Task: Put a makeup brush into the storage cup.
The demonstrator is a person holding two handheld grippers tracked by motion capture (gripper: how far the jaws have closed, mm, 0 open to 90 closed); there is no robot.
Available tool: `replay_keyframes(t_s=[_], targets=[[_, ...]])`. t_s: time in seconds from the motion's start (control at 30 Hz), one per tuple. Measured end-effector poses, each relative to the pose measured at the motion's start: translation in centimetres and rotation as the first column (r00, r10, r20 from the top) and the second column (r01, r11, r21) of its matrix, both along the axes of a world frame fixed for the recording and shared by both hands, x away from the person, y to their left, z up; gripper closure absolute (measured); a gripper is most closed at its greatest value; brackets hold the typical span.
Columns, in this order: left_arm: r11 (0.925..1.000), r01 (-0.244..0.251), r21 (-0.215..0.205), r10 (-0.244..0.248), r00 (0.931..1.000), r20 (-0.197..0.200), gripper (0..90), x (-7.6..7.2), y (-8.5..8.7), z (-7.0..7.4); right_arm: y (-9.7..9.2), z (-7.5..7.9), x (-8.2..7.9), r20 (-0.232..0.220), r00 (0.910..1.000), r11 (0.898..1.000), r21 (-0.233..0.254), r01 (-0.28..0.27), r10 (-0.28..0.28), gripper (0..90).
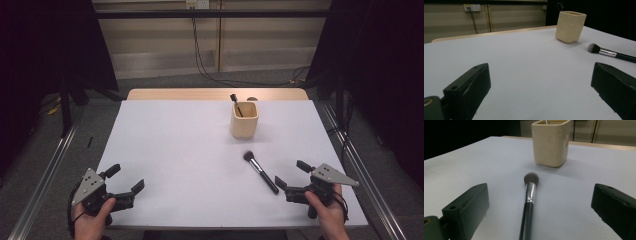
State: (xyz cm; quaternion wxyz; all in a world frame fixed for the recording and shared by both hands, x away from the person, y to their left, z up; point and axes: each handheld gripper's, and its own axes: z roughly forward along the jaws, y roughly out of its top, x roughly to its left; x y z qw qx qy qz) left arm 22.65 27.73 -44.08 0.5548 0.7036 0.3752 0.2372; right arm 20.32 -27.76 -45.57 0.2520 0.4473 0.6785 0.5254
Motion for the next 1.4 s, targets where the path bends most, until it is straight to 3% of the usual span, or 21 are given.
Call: replay_keyframes(t_s=[0.57,0.87,1.4], targets=[[0.9999,0.000,0.011,0.000,1.0000,-0.001,2.6,0.2,0.3,-0.1,0.1,0.1,0.4,0.012,0.9999,1.000,0.028,0.006,-0.007,0.3],[1.0000,-0.008,-0.001,0.008,0.9999,-0.008,2.6,0.2,0.1,-0.1,0.6,0.5,1.8,0.034,0.9994,1.000,0.025,-0.005,0.005,0.4],[0.9996,-0.028,-0.003,0.028,0.9996,-0.004,2.6,0.3,0.3,0.0,1.6,1.9,3.9,0.031,0.9987,0.999,0.022,-0.042,0.041,0.5]])
